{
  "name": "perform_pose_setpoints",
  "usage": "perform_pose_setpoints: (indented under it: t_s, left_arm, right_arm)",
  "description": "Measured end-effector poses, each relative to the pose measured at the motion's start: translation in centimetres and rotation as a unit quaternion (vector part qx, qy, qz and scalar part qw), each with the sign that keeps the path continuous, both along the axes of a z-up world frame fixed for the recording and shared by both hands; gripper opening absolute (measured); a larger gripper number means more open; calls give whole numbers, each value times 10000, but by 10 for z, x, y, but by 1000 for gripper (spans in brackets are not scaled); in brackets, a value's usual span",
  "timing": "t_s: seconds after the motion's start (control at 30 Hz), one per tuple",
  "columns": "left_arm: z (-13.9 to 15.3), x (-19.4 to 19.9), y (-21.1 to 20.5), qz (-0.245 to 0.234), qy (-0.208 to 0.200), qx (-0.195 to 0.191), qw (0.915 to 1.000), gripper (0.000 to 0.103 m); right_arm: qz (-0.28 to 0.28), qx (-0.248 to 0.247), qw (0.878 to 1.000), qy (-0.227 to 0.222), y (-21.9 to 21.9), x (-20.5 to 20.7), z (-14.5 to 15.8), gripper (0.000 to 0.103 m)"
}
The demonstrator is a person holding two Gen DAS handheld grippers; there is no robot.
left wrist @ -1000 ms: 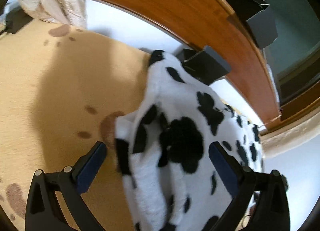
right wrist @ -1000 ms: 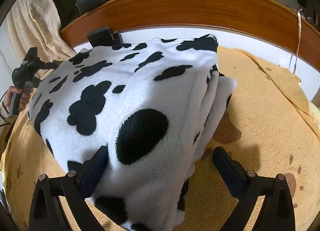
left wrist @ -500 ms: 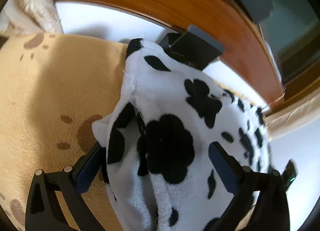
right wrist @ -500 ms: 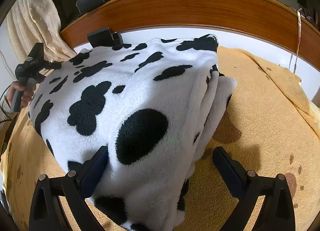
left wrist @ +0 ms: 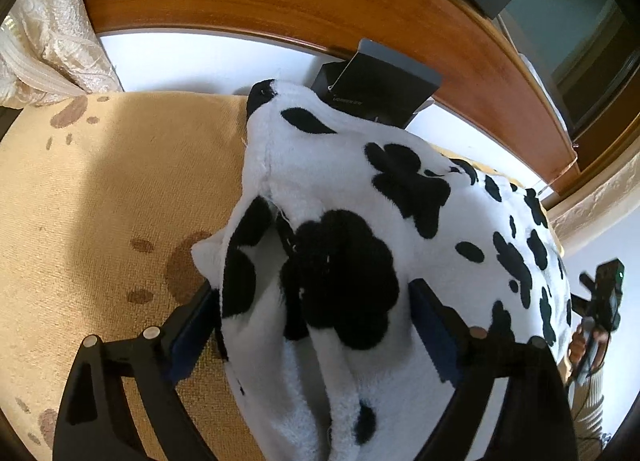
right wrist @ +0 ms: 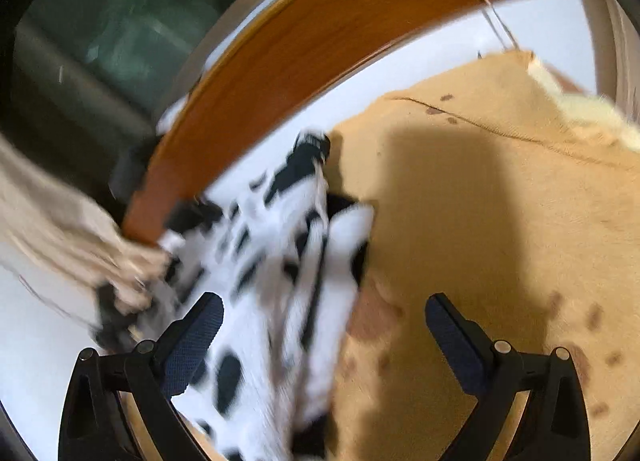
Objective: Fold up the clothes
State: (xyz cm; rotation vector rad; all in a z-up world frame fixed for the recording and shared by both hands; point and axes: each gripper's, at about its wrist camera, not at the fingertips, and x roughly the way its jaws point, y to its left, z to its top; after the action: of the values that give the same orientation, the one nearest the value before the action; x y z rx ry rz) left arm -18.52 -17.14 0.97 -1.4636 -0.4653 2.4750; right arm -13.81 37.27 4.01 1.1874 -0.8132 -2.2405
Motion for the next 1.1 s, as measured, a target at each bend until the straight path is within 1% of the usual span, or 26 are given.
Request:
perform_pose_setpoints:
  t_s: [0.07,0.13,0.27,0.33,0.4,0.43,0.47,0.5,0.53,0.57,0.6,0.63,0.67,0.73,0.83,0.87,0.97,1.03,1.1]
  left_arm:
    - [0,0,0,0,7,-3,10000,94]
    - [0,-1,0,-16,3,0,10000,94]
    - [1,-1,-1,-64,9,39,10000,97]
    - [0,-2,1,-78,8,17,10000,99]
    - [0,-3,6,-115,2,-106,9999,100]
    - [1,-3,6,-112,0,-142,9998,100]
    - [1,-2,4,-88,-1,-152,9998,100]
    - [2,-1,3,-65,-2,-161,9998,98]
    - [3,-1,1,-42,-3,-171,9998,96]
    - [3,0,-2,-6,-26,-29,10000,85]
    - [2,0,-6,39,-68,239,9997,69]
    - [1,0,-11,84,-109,508,9986,59]
    - [0,1,-14,151,-149,695,9974,54]
    - [1,3,-14,223,-122,687,9973,52]
    - [5,7,-12,262,-40,624,9977,45]
    - [8,9,-12,293,-16,637,9975,43]
    - [16,13,-10,336,75,596,9976,40]
    - [21,13,-8,321,114,469,9983,39]
    - [17,6,-4,344,69,339,9988,39]
  right_arm:
    - [5,-222,9997,-122,-5,-16,-3,103]
    - [54,-180,9995,-244,-17,-29,-6,103]
    - [389,226,9988,-198,-48,-37,-3,103]
    - [485,619,9968,-147,-63,-37,0,101]
    - [513,1111,9925,-44,-73,-36,1,84]
    - [517,1351,9895,10,-77,-35,1,72]
    - [529,1460,9879,37,-78,-35,1,60]
    - [548,1461,9877,41,-77,-35,0,51]
    - [574,1409,9883,36,-76,-35,-2,45]
    - [588,1328,9894,49,-75,-34,-2,42]
    - [586,1259,9903,82,-74,-33,-2,40]
    - [583,1190,9911,116,-73,-32,-3,35]
    - [574,1116,9919,172,-73,-31,-1,33]
    - [547,944,9935,325,-71,-27,4,31]
    - [568,664,9943,611,-71,-19,20,29]
    - [574,641,9941,664,-71,-17,23,29]
    - [579,738,9930,712,-77,-15,29,29]
    - [583,803,9923,743,-80,-14,33,29]
    - [586,868,9915,775,-84,-13,37,29]
